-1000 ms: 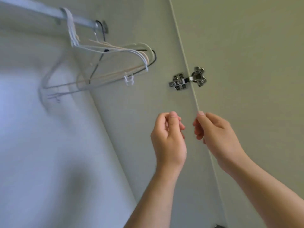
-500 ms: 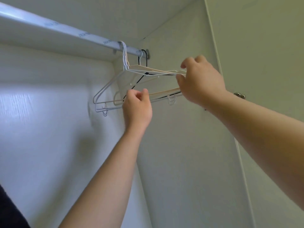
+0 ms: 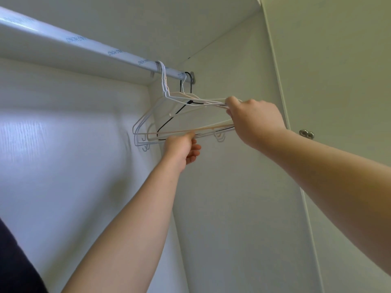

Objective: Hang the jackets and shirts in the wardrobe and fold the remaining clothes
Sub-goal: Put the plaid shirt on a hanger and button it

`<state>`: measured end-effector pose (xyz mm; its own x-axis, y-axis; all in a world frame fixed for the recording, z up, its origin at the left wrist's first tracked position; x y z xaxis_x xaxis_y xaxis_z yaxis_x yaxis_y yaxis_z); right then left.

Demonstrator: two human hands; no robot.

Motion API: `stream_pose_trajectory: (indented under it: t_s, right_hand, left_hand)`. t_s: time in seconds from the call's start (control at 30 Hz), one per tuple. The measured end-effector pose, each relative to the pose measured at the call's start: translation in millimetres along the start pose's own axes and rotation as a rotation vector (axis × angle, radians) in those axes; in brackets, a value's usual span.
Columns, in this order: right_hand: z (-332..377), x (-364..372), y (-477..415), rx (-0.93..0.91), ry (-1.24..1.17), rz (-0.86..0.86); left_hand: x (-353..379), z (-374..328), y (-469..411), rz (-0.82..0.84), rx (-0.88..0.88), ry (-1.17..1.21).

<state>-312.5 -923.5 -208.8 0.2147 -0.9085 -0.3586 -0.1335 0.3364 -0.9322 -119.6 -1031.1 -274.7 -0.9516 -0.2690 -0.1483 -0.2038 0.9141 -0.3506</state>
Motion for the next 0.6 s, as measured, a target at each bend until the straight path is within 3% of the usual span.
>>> stream_pose_trajectory:
  t_s: [0.27, 0.47, 0.6]
  right_hand:
    - [13.3, -11.3, 1.2, -0.005, -0.026, -0.113]
    - [8.8, -31.1, -0.1, 0.075, -0.228, -0.243]
    - [-8.2, -42.9, 5.9, 0.158, -0.377, -0.278]
  left_hand:
    - [-16.4, -11.1, 8.2, -0.121, 0.047, 0.261]
    - [-29.0, -39.1, 23.6, -0.212, 0.202, 0.331]
    - [-23.2, -49.5, 39.7, -0.187, 0.25, 0.382]
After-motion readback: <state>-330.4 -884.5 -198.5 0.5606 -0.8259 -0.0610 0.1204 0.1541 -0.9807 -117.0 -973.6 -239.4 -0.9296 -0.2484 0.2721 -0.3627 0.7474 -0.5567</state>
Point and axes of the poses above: each hand's wrist, its own y-axis away from the middle knuckle, its own x-axis out of the palm, z = x × y, the point moved 9 cm from there along -y, towards the middle knuckle, and after that the axes turned 10 degrees about -y, right-handed, at the moved point
